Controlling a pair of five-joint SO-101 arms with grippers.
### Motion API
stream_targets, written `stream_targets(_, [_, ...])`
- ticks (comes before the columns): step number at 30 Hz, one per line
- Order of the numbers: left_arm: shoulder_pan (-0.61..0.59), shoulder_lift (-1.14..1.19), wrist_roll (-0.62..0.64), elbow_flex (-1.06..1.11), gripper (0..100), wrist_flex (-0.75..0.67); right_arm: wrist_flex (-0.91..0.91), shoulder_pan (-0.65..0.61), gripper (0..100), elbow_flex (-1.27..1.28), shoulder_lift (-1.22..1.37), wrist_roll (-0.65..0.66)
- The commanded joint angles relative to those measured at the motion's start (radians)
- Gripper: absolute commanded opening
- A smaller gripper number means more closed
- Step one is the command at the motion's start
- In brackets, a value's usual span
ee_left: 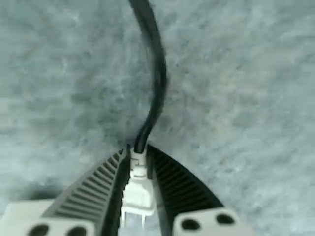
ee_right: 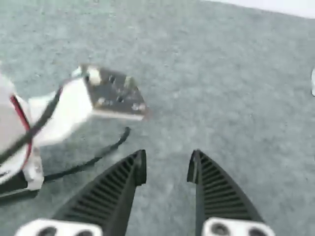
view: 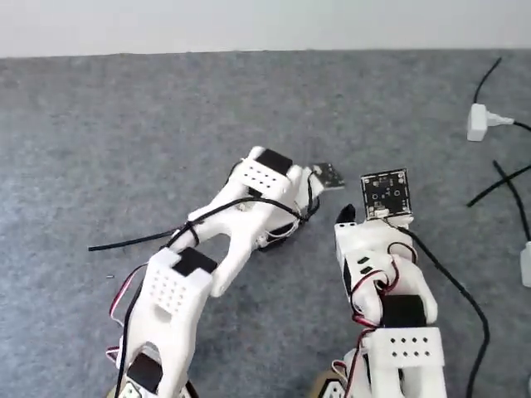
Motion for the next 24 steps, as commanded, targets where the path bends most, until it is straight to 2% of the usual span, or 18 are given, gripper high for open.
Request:
stream_targets(1, [0.002, 0.040, 0.011, -0.013, 1, -0.034, -0.022, 0.008, 16.2, -0.009, -0.015, 0.018])
stream_targets(13, [0.000, 0.063, 0.011, -0.045, 2, -0.028, -0.027, 0.027, 16.2, -0.005, -0.015, 0.012])
stream_targets(18, [0.002, 0.060, -0.012, -0.048, 9, -0.032, -0.096, 0.030, 16.2, 0.034, -0.015, 0.015])
stream_targets(24, [0.002, 0.069, -0.011, -0.154, 10, -0.003, -0.096, 0.030, 16.2, 0.034, -0.015, 0.015])
